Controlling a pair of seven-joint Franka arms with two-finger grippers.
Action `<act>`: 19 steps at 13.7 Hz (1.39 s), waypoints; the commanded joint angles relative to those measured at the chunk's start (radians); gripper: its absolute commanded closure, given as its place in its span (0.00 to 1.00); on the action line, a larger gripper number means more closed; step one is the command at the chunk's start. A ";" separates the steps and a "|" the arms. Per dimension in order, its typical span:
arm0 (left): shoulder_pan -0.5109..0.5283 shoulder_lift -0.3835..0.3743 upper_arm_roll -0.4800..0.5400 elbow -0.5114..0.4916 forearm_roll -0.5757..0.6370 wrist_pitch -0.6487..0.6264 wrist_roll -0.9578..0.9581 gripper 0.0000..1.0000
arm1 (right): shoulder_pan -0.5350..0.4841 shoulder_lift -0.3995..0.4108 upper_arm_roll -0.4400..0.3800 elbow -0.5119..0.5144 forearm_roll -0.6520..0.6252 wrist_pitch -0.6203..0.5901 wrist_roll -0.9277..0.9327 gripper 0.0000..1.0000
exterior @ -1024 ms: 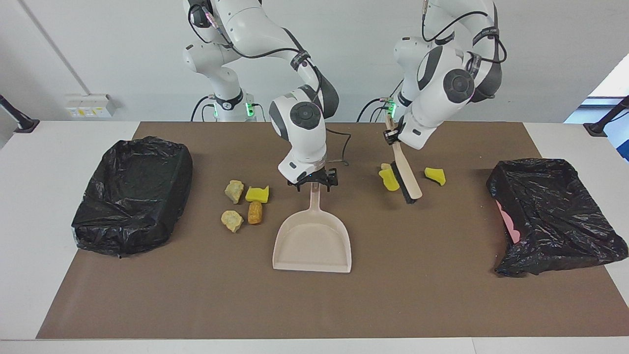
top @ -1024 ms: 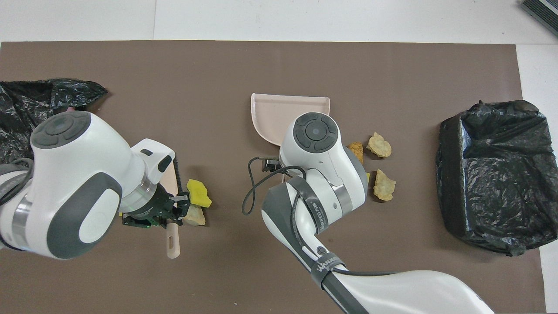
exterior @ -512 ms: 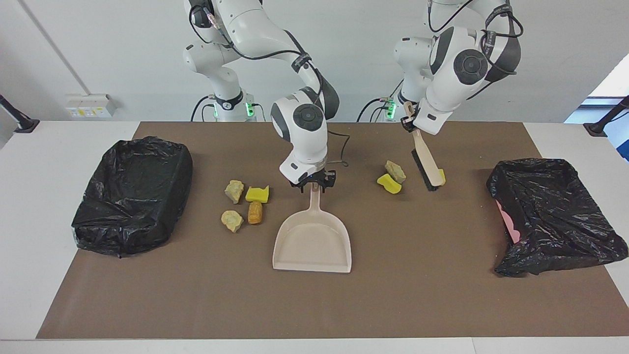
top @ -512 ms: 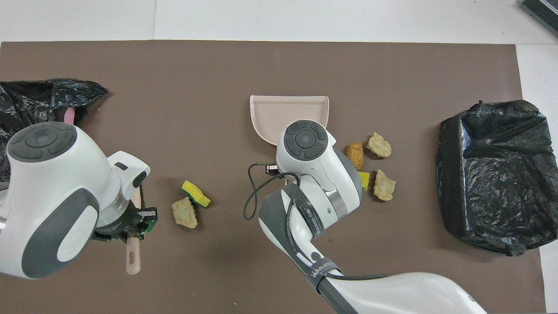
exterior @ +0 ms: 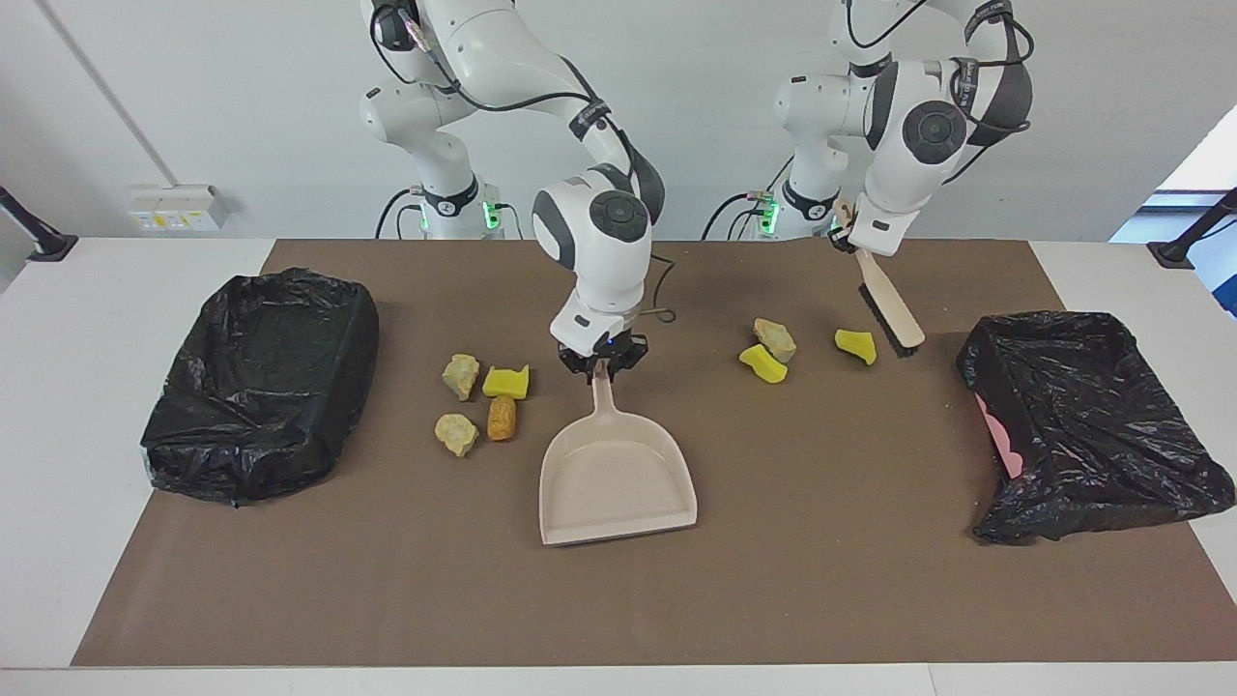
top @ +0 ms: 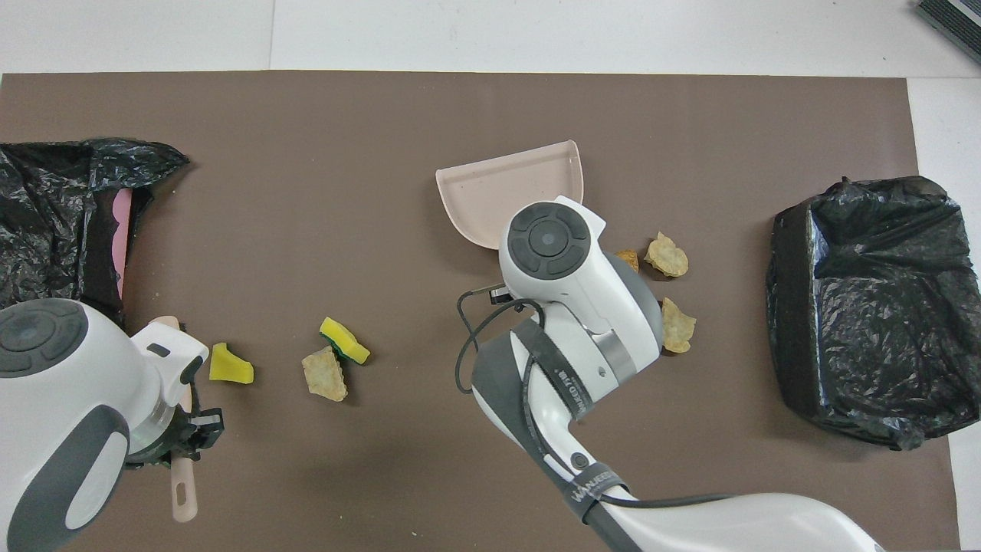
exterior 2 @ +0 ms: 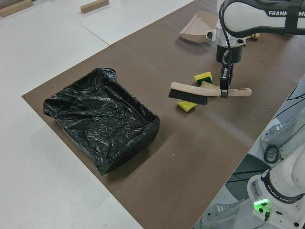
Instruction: Sweep and dump trash in bin
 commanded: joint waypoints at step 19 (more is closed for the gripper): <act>-0.241 -0.008 -0.016 -0.265 -0.209 0.361 -0.069 1.00 | 0.017 -0.218 0.006 -0.325 -0.022 0.107 -1.114 1.00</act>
